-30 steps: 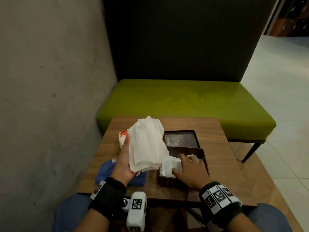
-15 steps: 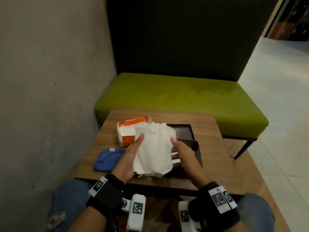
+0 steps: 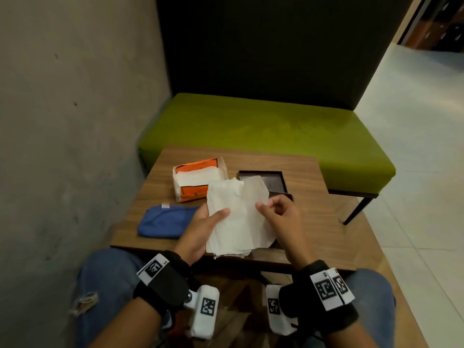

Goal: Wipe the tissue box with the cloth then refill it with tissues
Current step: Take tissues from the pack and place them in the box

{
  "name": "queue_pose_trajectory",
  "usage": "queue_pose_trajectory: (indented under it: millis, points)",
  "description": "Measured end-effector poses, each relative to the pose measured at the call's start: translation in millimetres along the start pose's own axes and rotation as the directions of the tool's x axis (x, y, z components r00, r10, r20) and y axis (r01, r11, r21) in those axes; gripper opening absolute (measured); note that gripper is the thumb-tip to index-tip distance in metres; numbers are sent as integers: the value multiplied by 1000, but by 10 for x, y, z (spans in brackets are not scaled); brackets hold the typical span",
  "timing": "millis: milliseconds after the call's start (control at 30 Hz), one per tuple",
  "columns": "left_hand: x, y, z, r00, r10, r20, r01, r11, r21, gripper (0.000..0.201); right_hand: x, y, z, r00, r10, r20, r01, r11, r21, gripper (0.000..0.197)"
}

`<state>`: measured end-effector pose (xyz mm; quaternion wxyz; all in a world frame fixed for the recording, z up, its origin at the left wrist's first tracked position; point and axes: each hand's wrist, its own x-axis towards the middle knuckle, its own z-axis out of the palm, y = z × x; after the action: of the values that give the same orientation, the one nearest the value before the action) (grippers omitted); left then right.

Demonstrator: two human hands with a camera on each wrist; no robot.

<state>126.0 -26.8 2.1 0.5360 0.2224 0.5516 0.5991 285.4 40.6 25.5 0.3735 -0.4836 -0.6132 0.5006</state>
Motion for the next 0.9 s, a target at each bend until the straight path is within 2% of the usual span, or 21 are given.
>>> queue_pose_trajectory:
  millis: [67, 133, 233, 333, 400, 500, 533, 567, 600, 667, 700, 767, 800, 900]
  points:
    - [-3, -18, 35, 1000, 10, 10, -10, 998, 56, 49, -75, -118, 73, 994, -106, -22, 104, 991, -79, 15]
    - [-13, -22, 94, 1000, -3, 9, 2, 996, 85, 47, -155, -207, 199, 988, -151, 19, 151, 971, -187, 11]
    - [-27, -15, 159, 999, -33, -10, 33, 997, 69, 35, -248, -254, 370, 984, -106, 142, 146, 938, -314, 20]
    - [-47, 16, 138, 990, -136, 33, 138, 986, -94, 29, -314, -245, 397, 975, -78, 207, 147, 928, -343, 35]
    - [-43, 32, 98, 986, -153, 62, 162, 972, -171, 34, -342, -229, 330, 976, -124, 178, 176, 934, -311, 30]
    - [-70, 90, 97, 987, -135, 84, 148, 973, -175, 43, -252, -139, 144, 979, -203, -13, 194, 951, -242, 14]
    - [-79, 93, 98, 989, -122, 84, 134, 980, -144, 47, -181, -86, 74, 983, -170, -74, 152, 969, -197, 15]
    - [-84, 96, 93, 992, -102, 79, 110, 988, -110, 50, -113, -49, 13, 992, -84, -98, 72, 991, -116, 21]
    - [-82, 98, 87, 994, -81, 70, 87, 993, -83, 53, -62, -37, -30, 997, 45, -70, -45, 999, -6, 30]
    - [-96, 120, 105, 994, -52, 94, 59, 996, -66, 53, -10, -36, -48, 962, 260, 79, -270, 943, 196, 47]
    - [-101, 123, 122, 993, -48, 104, 56, 996, -68, 49, -17, -61, -37, 937, 311, 159, -345, 895, 282, 57]
    - [-108, 102, 198, 993, -47, 107, 54, 997, -63, 42, -60, -107, 8, 893, 328, 309, -441, 780, 444, 66]
    - [-119, 84, 257, 994, -47, 103, 51, 998, -38, 43, -99, -153, 43, 872, 331, 360, -478, 733, 484, 61]
    - [-110, 22, 367, 996, -34, 80, 29, 997, 68, 53, -142, -169, 104, 843, 338, 418, -521, 706, 480, 50]
